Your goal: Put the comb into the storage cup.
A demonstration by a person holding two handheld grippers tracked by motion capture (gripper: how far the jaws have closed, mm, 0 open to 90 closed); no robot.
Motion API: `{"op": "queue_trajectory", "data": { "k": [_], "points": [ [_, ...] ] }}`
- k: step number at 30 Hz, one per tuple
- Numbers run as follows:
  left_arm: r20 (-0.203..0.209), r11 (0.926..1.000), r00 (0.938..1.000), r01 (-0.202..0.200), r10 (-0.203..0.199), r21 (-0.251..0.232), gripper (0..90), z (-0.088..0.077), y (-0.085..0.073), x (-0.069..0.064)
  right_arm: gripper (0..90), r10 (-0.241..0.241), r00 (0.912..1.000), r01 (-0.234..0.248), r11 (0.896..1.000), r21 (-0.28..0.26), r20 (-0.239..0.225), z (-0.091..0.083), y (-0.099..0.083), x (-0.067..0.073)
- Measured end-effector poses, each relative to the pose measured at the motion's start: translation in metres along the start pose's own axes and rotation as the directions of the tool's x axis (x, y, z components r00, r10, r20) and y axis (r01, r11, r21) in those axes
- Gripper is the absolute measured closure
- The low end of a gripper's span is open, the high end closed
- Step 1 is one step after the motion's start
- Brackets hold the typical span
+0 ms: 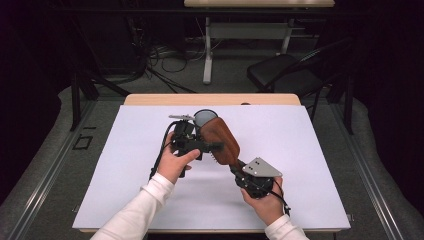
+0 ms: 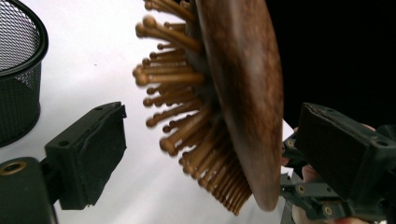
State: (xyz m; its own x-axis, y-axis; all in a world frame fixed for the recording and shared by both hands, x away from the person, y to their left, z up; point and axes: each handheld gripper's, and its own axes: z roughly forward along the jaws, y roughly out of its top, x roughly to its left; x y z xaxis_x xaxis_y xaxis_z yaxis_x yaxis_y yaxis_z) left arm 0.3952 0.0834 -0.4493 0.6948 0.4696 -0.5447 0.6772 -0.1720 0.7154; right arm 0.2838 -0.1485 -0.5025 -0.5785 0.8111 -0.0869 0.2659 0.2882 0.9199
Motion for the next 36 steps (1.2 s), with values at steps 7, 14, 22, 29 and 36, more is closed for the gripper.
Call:
{"op": "queue_trajectory", "data": {
  "k": [7, 14, 22, 29, 36],
  "points": [
    [0.012, 1.0, 0.9999, 0.006, -0.006, -0.002, 14.9, 0.002, 0.004, 0.0, 72.3, 0.0, 1.0, 0.0, 1.0, -0.004, -0.004, -0.001, 0.0, 0.001],
    [0.016, 0.9999, 0.9999, 0.007, -0.007, 0.008, 15.2, 0.005, 0.008, 0.0, 72.3, -0.002, 1.0, 0.002, 1.0, -0.008, -0.005, -0.001, 0.0, 0.002],
    [0.018, 0.9999, 0.9998, 0.008, -0.008, 0.011, 15.6, 0.008, 0.011, -0.002, 72.3, -0.002, 1.0, 0.002, 1.0, -0.012, -0.004, -0.001, 0.001, 0.002],
    [0.019, 0.9998, 0.9998, 0.005, -0.005, 0.022, 16.0, 0.012, 0.011, -0.003, 72.3, -0.004, 1.0, 0.004, 1.0, -0.016, -0.003, -0.001, 0.0, 0.003],
    [0.029, 0.9997, 0.9995, 0.006, -0.007, 0.024, 21.4, 0.013, 0.012, -0.003, 72.2, -0.007, 1.0, 0.007, 1.0, -0.015, -0.002, 0.0, 0.0, 0.003]
  ]
}}
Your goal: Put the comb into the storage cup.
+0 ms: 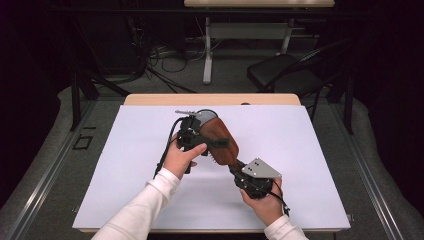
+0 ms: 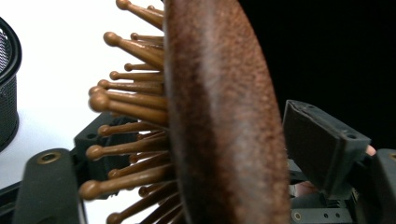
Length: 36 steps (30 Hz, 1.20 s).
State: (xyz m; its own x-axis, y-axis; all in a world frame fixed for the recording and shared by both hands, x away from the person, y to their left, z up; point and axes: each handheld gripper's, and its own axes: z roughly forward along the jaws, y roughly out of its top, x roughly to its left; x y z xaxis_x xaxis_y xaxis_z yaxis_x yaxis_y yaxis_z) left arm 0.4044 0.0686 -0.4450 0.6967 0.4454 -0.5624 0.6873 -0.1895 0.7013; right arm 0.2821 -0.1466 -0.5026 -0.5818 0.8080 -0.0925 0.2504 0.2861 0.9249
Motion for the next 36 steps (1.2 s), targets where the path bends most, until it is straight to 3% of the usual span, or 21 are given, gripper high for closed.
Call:
{"op": "queue_trajectory", "data": {
  "k": [20, 29, 36],
  "points": [
    [-0.024, 0.9999, 0.9996, -0.012, 0.012, 0.002, 33.4, -0.0012, -0.0002, -0.0013, 72.3, -0.001, 1.0, 0.001, 1.0, -0.002, -0.002, 0.0006, -0.0012, 0.0004],
    [0.0, 0.9999, 0.9999, 0.012, -0.012, -0.005, 37.0, -0.0029, -0.0017, 0.0002, 72.4, -0.009, 1.0, 0.009, 1.0, 0.003, 0.002, 0.0016, -0.0028, 0.0003],
    [-0.002, 0.9999, 1.0, 0.008, -0.008, 0.011, 37.8, -0.0035, -0.0018, 0.0006, 72.4, -0.012, 0.9999, 0.012, 1.0, 0.007, 0.0, 0.0027, -0.0044, 0.0008]
  ]
}}
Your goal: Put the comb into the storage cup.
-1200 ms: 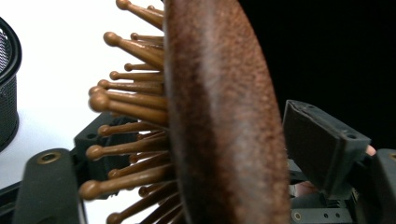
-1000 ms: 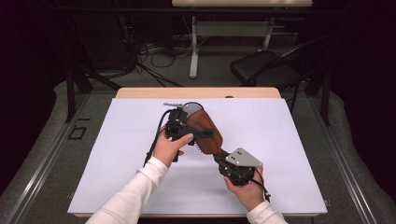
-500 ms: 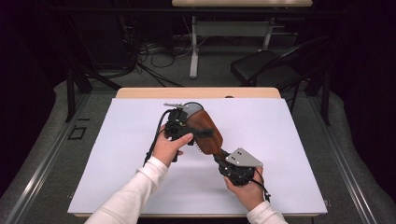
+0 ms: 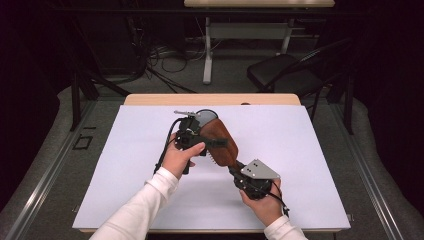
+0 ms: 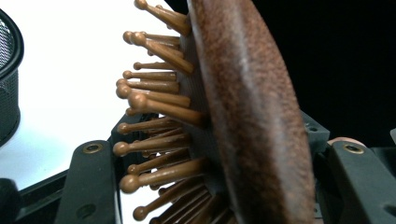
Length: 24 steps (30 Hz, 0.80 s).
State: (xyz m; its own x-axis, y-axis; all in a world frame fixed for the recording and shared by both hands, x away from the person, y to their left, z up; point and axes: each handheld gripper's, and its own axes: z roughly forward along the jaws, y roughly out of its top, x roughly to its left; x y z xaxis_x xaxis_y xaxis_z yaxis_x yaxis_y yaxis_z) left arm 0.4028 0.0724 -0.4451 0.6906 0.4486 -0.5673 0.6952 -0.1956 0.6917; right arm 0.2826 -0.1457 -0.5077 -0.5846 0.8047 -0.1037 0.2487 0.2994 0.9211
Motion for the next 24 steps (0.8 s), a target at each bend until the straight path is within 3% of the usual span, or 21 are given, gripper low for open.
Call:
{"op": "queue_trajectory", "data": {
  "k": [8, 24],
  "points": [
    [-0.02, 0.9996, 0.9995, 0.026, -0.026, 0.009, 37.6, 0.0005, -0.0005, -0.001, 72.5, 0.002, 1.0, -0.002, 1.0, 0.005, -0.001, 0.0011, -0.0009, 0.0012],
    [0.006, 0.9994, 0.9994, 0.035, -0.035, 0.003, 39.8, -0.002, -0.0009, 0.0002, 72.5, -0.004, 1.0, 0.004, 1.0, 0.002, -0.002, 0.001, -0.0014, 0.0012]
  ]
}}
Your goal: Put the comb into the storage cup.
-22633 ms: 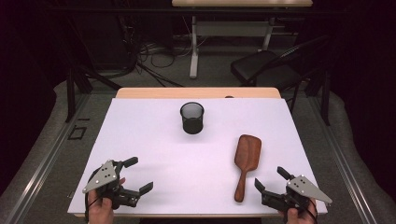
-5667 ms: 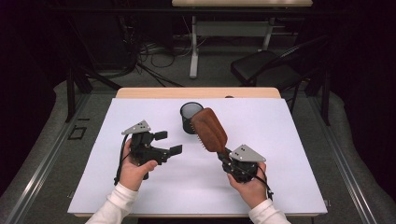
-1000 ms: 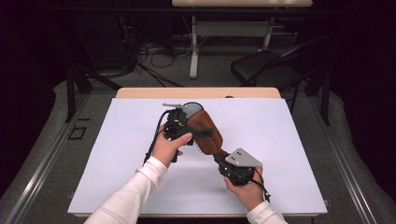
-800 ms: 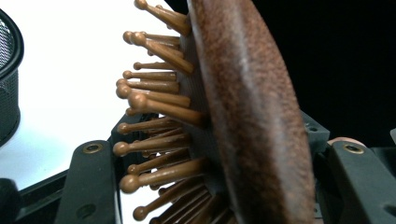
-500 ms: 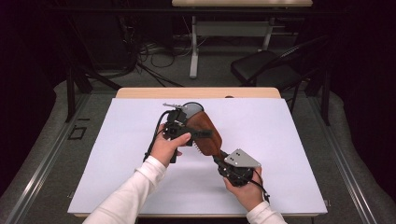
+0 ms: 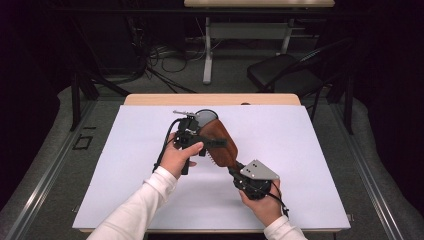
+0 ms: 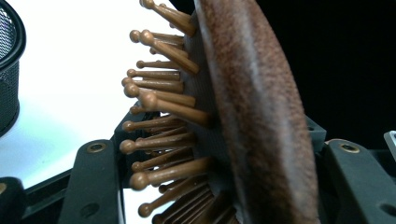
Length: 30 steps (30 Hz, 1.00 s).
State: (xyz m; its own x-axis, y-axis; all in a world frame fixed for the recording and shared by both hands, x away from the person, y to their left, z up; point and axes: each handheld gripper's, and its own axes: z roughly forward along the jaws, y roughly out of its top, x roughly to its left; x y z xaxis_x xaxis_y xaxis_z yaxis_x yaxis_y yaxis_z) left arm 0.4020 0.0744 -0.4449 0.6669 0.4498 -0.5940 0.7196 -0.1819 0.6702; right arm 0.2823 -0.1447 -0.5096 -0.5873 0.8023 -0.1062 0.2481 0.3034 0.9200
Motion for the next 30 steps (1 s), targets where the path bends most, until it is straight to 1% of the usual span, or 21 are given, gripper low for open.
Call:
{"op": "queue_trajectory", "data": {
  "k": [6, 10, 12, 14, 20, 23, 28, 30],
  "points": [
    [0.019, 1.0, 0.9998, 0.0, 0.0, 0.001, 41.6, -0.0015, -0.0004, 0.0008, 72.5, -0.003, 1.0, 0.003, 1.0, -0.006, 0.001, 0.0005, -0.0007, 0.0004],
    [0.029, 0.9999, 0.9995, 0.014, -0.014, 0.003, 42.8, -0.0025, -0.0008, 0.0, 72.5, -0.004, 1.0, 0.004, 1.0, -0.001, -0.003, 0.0006, -0.0018, 0.0009],
    [0.033, 0.9999, 0.9994, 0.009, -0.009, 0.008, 43.4, -0.0033, -0.0008, 0.0005, 72.5, -0.008, 1.0, 0.008, 1.0, -0.002, -0.002, 0.001, -0.0024, 0.0013],
    [0.031, 0.9999, 0.9995, 0.012, -0.012, 0.004, 43.7, -0.0038, -0.001, 0.0002, 72.5, -0.008, 1.0, 0.008, 1.0, -0.003, -0.002, 0.001, -0.0025, 0.0017],
    [0.035, 0.9995, 0.9989, 0.031, -0.031, 0.009, 44.5, -0.0041, -0.0011, 0.0004, 72.5, -0.006, 1.0, 0.006, 1.0, -0.003, -0.002, 0.0013, -0.0028, 0.002],
    [0.029, 0.9992, 0.9988, 0.038, -0.039, 0.01, 45.2, -0.0047, -0.0009, -0.0005, 72.4, -0.006, 1.0, 0.006, 1.0, -0.004, -0.004, 0.0016, -0.003, 0.0021],
    [0.039, 0.9989, 0.9982, 0.046, -0.046, 0.013, 46.0, -0.0039, -0.0008, 0.0003, 72.4, -0.007, 1.0, 0.007, 1.0, -0.003, -0.004, 0.0015, -0.0035, 0.0022],
    [0.045, 0.9979, 0.997, 0.063, -0.063, 0.015, 46.3, -0.0039, -0.001, 0.0012, 72.4, -0.006, 1.0, 0.006, 1.0, 0.001, -0.003, 0.0016, -0.0037, 0.0023]
  ]
}}
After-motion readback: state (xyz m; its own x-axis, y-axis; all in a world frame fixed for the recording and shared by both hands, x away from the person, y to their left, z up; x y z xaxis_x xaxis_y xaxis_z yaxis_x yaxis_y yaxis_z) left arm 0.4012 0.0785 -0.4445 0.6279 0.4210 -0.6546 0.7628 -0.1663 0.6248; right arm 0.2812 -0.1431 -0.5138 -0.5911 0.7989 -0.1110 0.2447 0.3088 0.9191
